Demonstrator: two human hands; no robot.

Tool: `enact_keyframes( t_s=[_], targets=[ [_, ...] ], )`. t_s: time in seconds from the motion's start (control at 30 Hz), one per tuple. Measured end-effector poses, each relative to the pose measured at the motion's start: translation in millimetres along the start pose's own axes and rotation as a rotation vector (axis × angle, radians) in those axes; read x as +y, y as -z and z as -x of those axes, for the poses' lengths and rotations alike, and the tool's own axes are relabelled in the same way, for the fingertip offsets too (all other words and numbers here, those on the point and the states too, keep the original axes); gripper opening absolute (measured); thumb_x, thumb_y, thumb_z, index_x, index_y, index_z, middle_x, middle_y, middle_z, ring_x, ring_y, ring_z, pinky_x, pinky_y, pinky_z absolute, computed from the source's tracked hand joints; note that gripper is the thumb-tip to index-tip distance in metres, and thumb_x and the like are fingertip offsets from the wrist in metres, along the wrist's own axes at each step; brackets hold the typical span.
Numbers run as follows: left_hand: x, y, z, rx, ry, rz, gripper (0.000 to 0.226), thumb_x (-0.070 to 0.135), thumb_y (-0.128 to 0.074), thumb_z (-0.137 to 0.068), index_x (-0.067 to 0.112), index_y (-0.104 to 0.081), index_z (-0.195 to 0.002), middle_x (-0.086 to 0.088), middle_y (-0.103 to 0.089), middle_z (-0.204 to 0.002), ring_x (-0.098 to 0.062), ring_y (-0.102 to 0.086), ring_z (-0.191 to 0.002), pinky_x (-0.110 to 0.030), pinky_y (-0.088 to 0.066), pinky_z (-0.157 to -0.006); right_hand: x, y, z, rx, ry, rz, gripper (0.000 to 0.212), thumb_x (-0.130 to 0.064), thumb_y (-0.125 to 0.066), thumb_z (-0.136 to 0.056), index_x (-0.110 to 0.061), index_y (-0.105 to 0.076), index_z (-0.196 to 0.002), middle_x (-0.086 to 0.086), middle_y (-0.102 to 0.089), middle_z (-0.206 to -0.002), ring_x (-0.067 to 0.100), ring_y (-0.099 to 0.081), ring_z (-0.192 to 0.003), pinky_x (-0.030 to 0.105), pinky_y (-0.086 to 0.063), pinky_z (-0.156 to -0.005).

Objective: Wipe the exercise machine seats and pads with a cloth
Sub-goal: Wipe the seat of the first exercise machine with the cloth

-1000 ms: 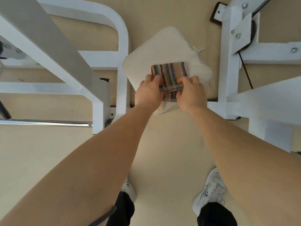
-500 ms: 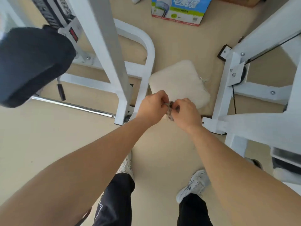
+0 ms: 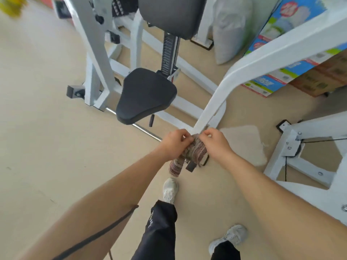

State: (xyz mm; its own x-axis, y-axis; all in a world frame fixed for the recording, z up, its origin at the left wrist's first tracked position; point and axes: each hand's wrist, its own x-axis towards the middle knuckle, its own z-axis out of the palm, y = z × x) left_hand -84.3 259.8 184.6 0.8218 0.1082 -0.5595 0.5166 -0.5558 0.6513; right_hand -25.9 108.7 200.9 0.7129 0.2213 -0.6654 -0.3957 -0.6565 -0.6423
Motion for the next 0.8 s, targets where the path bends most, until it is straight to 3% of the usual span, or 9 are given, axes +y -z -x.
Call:
enact_keyframes(
  t_s=[0.1, 0.2, 0.3, 0.4, 0.43, 0.5, 0.57, 0.67, 0.8],
  targets=[
    [-23, 51, 17, -0.021, 0.05, 0.106, 0.028, 0.049, -0.07, -0.087, 0.024, -0.06, -0.092, 0.007, -0.059, -0.08, -0.016, -0.06, -0.08, -0.03, -0.045, -0.068, -48, -20, 0, -0.039, 0.035, 0.027, 0.012, -0.023, -0.059, -0.094, -0.025, -0.059, -0.082, -0.005, -0.062, -0.085, 0.014, -0.06, -0.081, 0.026, -0.042, -0.064],
    [-45, 92, 28, -0.103, 0.09, -0.001, 0.044, 0.05, -0.084, -0.071, 0.026, -0.06, -0.099, 0.005, -0.064, -0.084, -0.015, -0.063, -0.075, -0.032, -0.054, -0.066, -87, -36, -3, -0.062, 0.076, 0.018, 0.012, -0.018, -0.059, -0.093, -0.017, -0.064, -0.082, -0.002, -0.061, -0.083, 0.017, -0.057, -0.082, 0.028, -0.042, -0.067],
    [-66, 115, 32, -0.092, 0.134, -0.127, 0.027, 0.035, -0.08, -0.079, 0.026, -0.062, -0.096, -0.002, -0.068, -0.088, -0.02, -0.067, -0.066, -0.034, -0.057, -0.06, -105, -50, -6, -0.17, 0.09, 0.003, 0.008, -0.028, -0.069, -0.088, -0.02, -0.069, -0.086, -0.001, -0.067, -0.093, 0.018, -0.064, -0.093, 0.031, -0.049, -0.079],
    [-82, 130, 29, 0.037, 0.18, -0.189, 0.018, 0.037, -0.075, -0.084, 0.026, -0.064, -0.092, 0.003, -0.066, -0.083, -0.024, -0.069, -0.075, -0.032, -0.057, -0.064, -113, -59, -8, -0.384, 0.081, 0.099, 0.057, -0.057, -0.087, -0.057, -0.027, -0.07, -0.102, -0.003, -0.069, -0.108, 0.015, -0.068, -0.097, 0.035, -0.055, -0.088],
    [-86, 135, 27, 0.082, 0.186, -0.223, 0.018, 0.037, -0.076, -0.082, 0.027, -0.064, -0.091, 0.005, -0.065, -0.082, -0.023, -0.067, -0.074, -0.032, -0.057, -0.063, -113, -62, -12, -0.463, 0.079, 0.184, 0.06, -0.056, -0.089, -0.054, -0.029, -0.069, -0.104, -0.002, -0.069, -0.108, 0.015, -0.066, -0.094, 0.035, -0.055, -0.087],
    [-91, 147, 22, 0.135, 0.183, -0.314, 0.016, 0.03, -0.076, -0.08, 0.03, -0.064, -0.091, 0.005, -0.064, -0.089, -0.02, -0.063, -0.075, -0.03, -0.054, -0.058, -112, -69, -19, -0.61, 0.1, 0.366, 0.034, -0.037, -0.087, -0.073, -0.026, -0.071, -0.101, 0.005, -0.07, -0.091, 0.016, -0.061, -0.076, 0.029, -0.051, -0.071],
    [-96, 159, 13, 0.153, 0.178, -0.372, 0.017, 0.022, -0.074, -0.082, 0.031, -0.062, -0.091, 0.003, -0.061, -0.096, -0.019, -0.06, -0.079, -0.027, -0.049, -0.059, -112, -74, -28, -0.598, 0.147, 0.453, 0.018, -0.026, -0.072, -0.09, -0.011, -0.074, -0.099, 0.003, -0.067, -0.076, 0.015, -0.059, -0.065, 0.025, -0.045, -0.059],
    [-103, 175, -9, 0.192, 0.159, -0.429, 0.021, 0.012, -0.065, -0.085, 0.031, -0.063, -0.095, 0.002, -0.058, -0.1, -0.023, -0.06, -0.089, -0.034, -0.053, -0.072, -110, -78, -49, -0.468, 0.138, 0.359, 0.018, -0.029, -0.061, -0.098, -0.017, -0.072, -0.092, 0.0, -0.074, -0.092, 0.019, -0.07, -0.088, 0.039, -0.055, -0.083],
    [-105, 188, -51, 0.238, 0.135, -0.436, 0.02, 0.016, -0.064, -0.091, 0.029, -0.065, -0.106, 0.004, -0.056, -0.099, -0.02, -0.059, -0.089, -0.032, -0.05, -0.073, -125, -84, -78, -0.3, 0.179, 0.225, 0.026, -0.021, -0.055, -0.102, -0.024, -0.061, -0.077, -0.006, -0.065, -0.083, 0.022, -0.063, -0.088, 0.034, -0.043, -0.077]
  ],
)
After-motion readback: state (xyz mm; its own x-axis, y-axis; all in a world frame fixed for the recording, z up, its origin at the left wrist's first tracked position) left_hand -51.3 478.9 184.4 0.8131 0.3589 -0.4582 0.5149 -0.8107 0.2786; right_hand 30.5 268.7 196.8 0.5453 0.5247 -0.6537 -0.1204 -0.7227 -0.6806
